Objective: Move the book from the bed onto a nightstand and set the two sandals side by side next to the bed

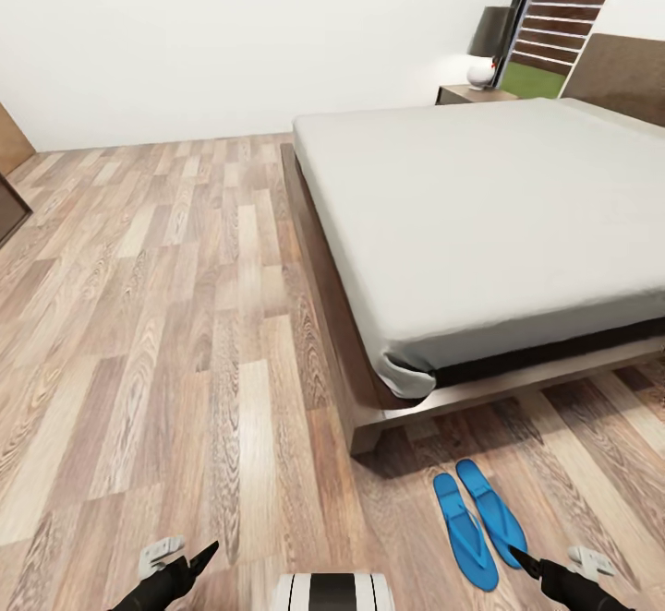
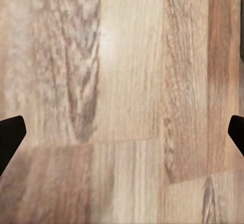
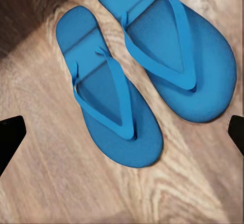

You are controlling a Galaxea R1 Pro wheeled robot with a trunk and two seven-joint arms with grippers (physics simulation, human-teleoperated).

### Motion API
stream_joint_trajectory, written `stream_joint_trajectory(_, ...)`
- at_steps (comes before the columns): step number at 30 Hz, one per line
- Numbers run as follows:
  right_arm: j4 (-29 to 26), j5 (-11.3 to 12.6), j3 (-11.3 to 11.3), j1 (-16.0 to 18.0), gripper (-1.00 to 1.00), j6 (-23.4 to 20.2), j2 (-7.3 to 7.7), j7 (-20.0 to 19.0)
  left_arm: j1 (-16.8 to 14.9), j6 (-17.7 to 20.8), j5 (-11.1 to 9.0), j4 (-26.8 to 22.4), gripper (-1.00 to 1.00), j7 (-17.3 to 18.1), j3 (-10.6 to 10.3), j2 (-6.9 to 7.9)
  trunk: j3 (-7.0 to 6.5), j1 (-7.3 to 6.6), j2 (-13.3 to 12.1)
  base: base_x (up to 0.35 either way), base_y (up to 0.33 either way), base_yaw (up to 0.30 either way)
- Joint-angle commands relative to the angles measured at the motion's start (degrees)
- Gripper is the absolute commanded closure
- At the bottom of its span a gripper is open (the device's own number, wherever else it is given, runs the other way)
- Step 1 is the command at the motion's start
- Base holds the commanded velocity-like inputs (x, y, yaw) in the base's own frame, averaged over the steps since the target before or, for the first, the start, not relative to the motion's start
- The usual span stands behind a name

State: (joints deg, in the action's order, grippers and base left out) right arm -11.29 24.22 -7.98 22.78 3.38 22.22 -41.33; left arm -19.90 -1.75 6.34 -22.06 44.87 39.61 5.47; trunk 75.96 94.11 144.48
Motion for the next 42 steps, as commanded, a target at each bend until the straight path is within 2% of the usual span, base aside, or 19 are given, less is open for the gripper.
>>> stream_joint_trajectory(1,0.12,-0.13,-0.25,0.06,-1.00,0.14,0.00,-0.29,-0.05,-0.18,0.60,0.00,-1.00,0.31,0.47,-0.04,0.02,-0.01,0.01,0.000,0.000,-0.172)
stream_joint_trajectory(10,0.30,-0.13,-0.28,0.04,-1.00,0.27,-0.39,0.06,-0.05,-0.49,0.60,0.08,-1.00,-0.46,0.47,-0.11,-0.20,-0.01,0.01,0.000,0.000,-0.243)
stream_joint_trajectory(11,0.44,-0.13,-0.28,0.05,-1.00,0.27,-0.78,0.07,-0.05,-0.77,0.60,0.10,-1.00,-0.89,0.47,-0.11,-0.23,-0.01,0.01,0.000,0.000,-0.222)
stream_joint_trajectory(12,0.89,-0.13,-0.28,0.06,-1.00,0.31,-1.89,0.11,-0.05,-1.75,0.60,0.15,-1.00,-2.07,0.47,-0.13,-0.24,-0.01,0.01,0.000,0.000,-0.208)
stream_joint_trajectory(13,1.62,-0.24,-0.28,0.05,-1.00,0.54,-3.62,0.19,-0.05,-4.07,0.56,0.59,-1.00,-4.71,0.47,-0.27,-0.24,-0.01,0.01,0.000,0.000,-0.183)
stream_joint_trajectory(14,2.18,-0.53,-0.27,0.02,-1.00,1.44,-4.48,0.23,-0.05,-5.99,0.56,1.52,-1.00,-7.01,0.45,-0.54,-0.25,-0.01,0.01,0.000,0.000,-0.165)
stream_joint_trajectory(17,3.97,-1.82,-0.22,0.01,-1.00,5.26,-5.88,0.41,-0.05,-10.12,0.68,4.34,-1.00,-12.52,0.26,-1.54,-0.26,-0.01,0.01,0.000,0.000,-0.109)
stream_joint_trajectory(20,6.58,-4.79,-0.20,0.03,-1.00,9.93,-7.88,2.14,-0.05,-14.11,1.37,6.70,-1.00,-18.79,-1.10,-2.45,-0.26,-0.01,0.01,0.000,0.000,-0.039)
stream_joint_trajectory(22,7.86,-8.85,-0.20,0.00,-1.00,11.90,-10.65,6.83,-0.05,-15.68,2.69,7.57,-1.00,-22.43,-3.52,-2.79,-0.26,-0.01,0.01,0.000,0.000,-0.013)
stream_joint_trajectory(25,8.32,-13.69,-0.20,0.02,-1.00,12.66,-12.36,13.19,-0.05,-16.28,3.19,8.00,-1.00,-23.90,-4.66,-2.87,-0.26,-0.01,0.01,0.000,0.000,-0.004)
stream_joint_trajectory(28,8.40,-16.50,-0.19,0.02,-1.00,12.89,-12.79,16.69,-0.05,-16.46,3.31,8.13,-1.00,-24.33,-4.96,-2.70,-0.26,-0.01,0.01,0.000,0.000,0.000)
stream_joint_trajectory(34,8.29,-17.36,-0.19,0.04,-1.00,13.13,-12.91,17.82,0.02,-16.52,3.45,8.17,-1.00,-24.45,-5.12,-2.71,-0.26,-0.01,0.01,0.000,0.000,0.000)
stream_joint_trajectory(42,8.00,-17.53,-0.27,0.01,-1.00,16.20,-12.90,18.02,0.04,-16.53,3.58,8.10,-1.00,-24.47,-5.38,-2.83,-0.26,-0.01,0.01,0.000,0.000,0.000)
